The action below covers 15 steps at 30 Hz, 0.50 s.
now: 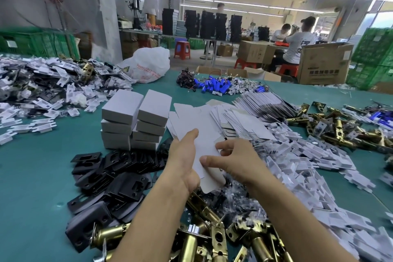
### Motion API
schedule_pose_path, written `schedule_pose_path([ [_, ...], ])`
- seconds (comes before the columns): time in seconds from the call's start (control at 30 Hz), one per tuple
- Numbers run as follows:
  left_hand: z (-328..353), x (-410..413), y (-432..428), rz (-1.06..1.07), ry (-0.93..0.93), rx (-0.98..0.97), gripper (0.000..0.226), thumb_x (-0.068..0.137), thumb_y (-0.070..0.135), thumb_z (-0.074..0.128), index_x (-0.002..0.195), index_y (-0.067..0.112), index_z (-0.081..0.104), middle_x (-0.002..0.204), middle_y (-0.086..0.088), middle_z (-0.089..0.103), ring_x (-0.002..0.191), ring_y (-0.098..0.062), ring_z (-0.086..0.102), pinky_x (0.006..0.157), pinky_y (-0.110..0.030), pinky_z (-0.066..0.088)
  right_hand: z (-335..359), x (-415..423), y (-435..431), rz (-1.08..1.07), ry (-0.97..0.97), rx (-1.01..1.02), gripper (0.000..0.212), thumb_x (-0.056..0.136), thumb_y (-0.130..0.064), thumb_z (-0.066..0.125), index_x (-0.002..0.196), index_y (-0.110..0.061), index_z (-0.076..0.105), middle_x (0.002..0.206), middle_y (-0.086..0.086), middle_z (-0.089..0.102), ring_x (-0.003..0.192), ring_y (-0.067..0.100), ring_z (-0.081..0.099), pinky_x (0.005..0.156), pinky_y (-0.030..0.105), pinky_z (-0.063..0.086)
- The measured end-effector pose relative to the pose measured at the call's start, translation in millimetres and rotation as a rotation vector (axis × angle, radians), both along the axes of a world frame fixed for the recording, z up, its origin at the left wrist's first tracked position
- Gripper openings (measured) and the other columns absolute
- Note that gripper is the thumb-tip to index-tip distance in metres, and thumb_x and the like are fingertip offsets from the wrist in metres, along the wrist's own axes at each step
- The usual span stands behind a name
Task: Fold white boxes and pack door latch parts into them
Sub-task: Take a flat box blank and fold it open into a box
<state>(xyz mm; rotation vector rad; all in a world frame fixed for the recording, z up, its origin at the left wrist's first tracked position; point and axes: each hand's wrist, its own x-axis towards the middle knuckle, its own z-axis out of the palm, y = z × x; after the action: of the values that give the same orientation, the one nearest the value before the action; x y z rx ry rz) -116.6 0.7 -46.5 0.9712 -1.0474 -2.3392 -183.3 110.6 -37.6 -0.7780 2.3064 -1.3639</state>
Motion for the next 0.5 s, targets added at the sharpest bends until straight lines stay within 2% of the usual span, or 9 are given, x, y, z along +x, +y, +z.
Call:
schedule_pose_path([
  [0.03,-0.3,-0.2,0.1,-0.002,-0.006,-0.002,0.061,0.098,0.039,0.060,0.153,0.025,0.039,0.150,-0.007,0.050,0.135,-0.037,0.049,0.113,-0.060,0.035,0.0,0.9,-0.1,-0.001,-0.021,-0.001,0.059,0.064,-0.037,0.090,0.109,-0.008,0.065,0.092,-0.007,0.058,0.084,0.011,0.062,0.076,0.033,0.054],
  [0.07,0.3,0.2,0.7,-0.004,-0.014,-0.007,0.060,0.098,0.039,0.060,0.153,0.026,0.039,0.150,-0.007,0.050,0.136,-0.037,0.049,0.114,-0.060,0.035,-0.1,1.5,-0.3,0.000,-0.043,0.002,0.061,0.063,-0.039,0.090,0.110,-0.010,0.065,0.091,-0.009,0.058,0.081,0.009,0.061,0.073,0.033,0.056],
  [0.13,1.6,1.5,1.8,-0.002,-0.026,-0.012,0.056,0.099,0.038,0.060,0.150,0.025,0.043,0.146,-0.006,0.054,0.131,-0.036,0.053,0.112,-0.057,0.039,0.0,2.2,-1.1,0.002,-0.081,0.004,0.070,0.061,-0.042,0.091,0.117,-0.019,0.057,0.097,-0.009,0.057,0.082,0.005,0.060,0.058,0.022,0.047],
  [0.2,2.3,2.1,2.5,0.001,-0.022,-0.016,0.051,0.099,0.036,0.059,0.148,0.024,0.046,0.141,-0.006,0.058,0.125,-0.035,0.058,0.109,-0.055,0.043,0.0,0.4,-1.6,0.003,-0.100,0.005,0.077,0.059,-0.041,0.093,0.120,-0.023,0.050,0.101,-0.008,0.055,0.084,0.006,0.060,0.057,0.020,0.042],
  [0.3,2.5,2.4,2.9,-0.005,-0.023,-0.034,0.055,0.099,0.036,0.060,0.150,0.025,0.043,0.145,-0.006,0.055,0.131,-0.036,0.053,0.112,-0.058,0.039,0.8,-2.0,-0.9,0.006,-0.109,0.009,0.080,0.055,-0.040,0.095,0.120,-0.023,0.049,0.103,-0.007,0.055,0.089,0.007,0.059,0.061,0.021,0.041],
  [0.43,4.2,3.0,4.8,-0.015,0.010,-0.050,0.046,0.101,0.032,0.057,0.145,0.023,0.049,0.134,-0.008,0.064,0.117,-0.035,0.064,0.104,-0.057,0.048,-0.3,-6.1,-0.4,0.004,-0.111,0.030,0.076,0.054,-0.038,0.096,0.114,-0.022,0.053,0.106,-0.003,0.059,0.095,0.013,0.061,0.070,0.028,0.046],
  [0.5,4.1,3.8,5.2,-0.015,0.005,-0.055,0.048,0.101,0.032,0.058,0.147,0.022,0.048,0.135,-0.007,0.063,0.119,-0.035,0.063,0.105,-0.056,0.047,-0.1,-8.0,-2.4,0.011,-0.116,0.050,0.074,0.054,-0.037,0.096,0.115,-0.020,0.056,0.110,0.003,0.062,0.098,0.019,0.063,0.076,0.031,0.048],
])
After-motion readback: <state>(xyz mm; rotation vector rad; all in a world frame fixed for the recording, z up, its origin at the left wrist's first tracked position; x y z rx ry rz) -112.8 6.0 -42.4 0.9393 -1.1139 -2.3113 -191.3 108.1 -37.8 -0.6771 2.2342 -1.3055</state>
